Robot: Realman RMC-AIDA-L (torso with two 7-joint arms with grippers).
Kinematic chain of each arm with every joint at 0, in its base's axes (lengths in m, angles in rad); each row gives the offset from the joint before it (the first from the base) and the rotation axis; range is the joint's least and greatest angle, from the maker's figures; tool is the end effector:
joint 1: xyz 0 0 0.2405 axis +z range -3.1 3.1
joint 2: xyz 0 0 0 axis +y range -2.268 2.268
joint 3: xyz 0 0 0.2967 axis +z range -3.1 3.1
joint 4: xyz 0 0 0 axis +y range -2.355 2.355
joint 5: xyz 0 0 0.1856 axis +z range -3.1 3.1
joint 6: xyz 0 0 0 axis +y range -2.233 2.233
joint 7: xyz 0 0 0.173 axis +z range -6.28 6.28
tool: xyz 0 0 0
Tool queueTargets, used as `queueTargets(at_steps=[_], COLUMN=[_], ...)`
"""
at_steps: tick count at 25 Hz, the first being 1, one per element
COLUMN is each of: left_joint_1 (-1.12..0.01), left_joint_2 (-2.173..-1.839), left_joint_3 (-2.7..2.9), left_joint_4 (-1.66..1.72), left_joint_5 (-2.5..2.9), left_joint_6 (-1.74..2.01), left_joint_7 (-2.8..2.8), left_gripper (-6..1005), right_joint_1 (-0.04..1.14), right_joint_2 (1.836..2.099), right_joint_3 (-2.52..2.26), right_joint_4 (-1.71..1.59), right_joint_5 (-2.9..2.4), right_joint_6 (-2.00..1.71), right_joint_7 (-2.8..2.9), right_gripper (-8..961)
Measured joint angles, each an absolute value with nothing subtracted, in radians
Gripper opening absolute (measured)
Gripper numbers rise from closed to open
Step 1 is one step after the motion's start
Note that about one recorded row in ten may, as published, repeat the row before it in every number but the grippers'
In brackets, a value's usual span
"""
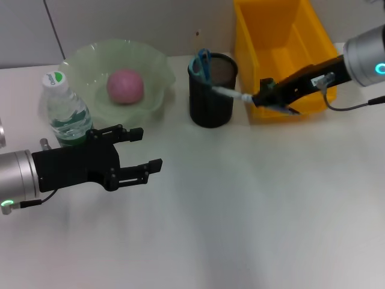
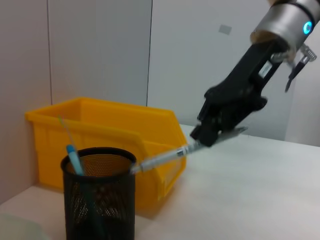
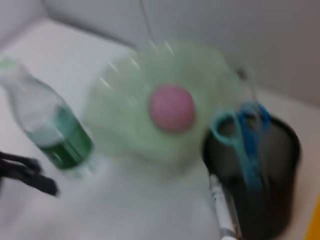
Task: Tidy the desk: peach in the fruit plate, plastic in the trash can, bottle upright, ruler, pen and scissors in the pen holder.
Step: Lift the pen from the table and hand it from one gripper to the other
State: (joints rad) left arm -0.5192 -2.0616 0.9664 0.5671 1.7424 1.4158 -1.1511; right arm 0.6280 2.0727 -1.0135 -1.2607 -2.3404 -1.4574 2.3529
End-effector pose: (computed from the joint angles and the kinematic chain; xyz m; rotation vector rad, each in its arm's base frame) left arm -0.2564 0.3415 -0.0685 -2.7375 -0.3495 -0.6933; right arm 0.2100 0.3998 -0.0053 -2.5483 0.9672 0.1191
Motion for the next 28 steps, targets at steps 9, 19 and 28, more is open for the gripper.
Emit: queueTargets(at_steps=[9,19,28], left_joint_1=[-0.516,-0.514,-0.514], left_joint_2=[-2.063,-2.063,-2.064], left_joint_3=[0.966,0.966,0.965], left_joint_4=[0.568,0.568,0.568], left_joint_5=[1.743,1.743,1.731], left_joint_6=[1.416,1.416,1.408], left_joint_7=[-1.144,-1.142,-1.14], left_gripper=[693,690,687], right_joint_1=[0.477,0.454,0.458], right_joint_2=[2.076,2.077,2.077], right_joint_3=[-1.006,-0.936,-0.887], right_joint_4=[-1.288,-1.037,-0.684], right_joint_5=[-2.006,-1.679,-1.221], right_joint_6=[-1.322,-1.261,-1.27], right_joint_7=[2.072,1.673,1.123], right_gripper=[131,130,130])
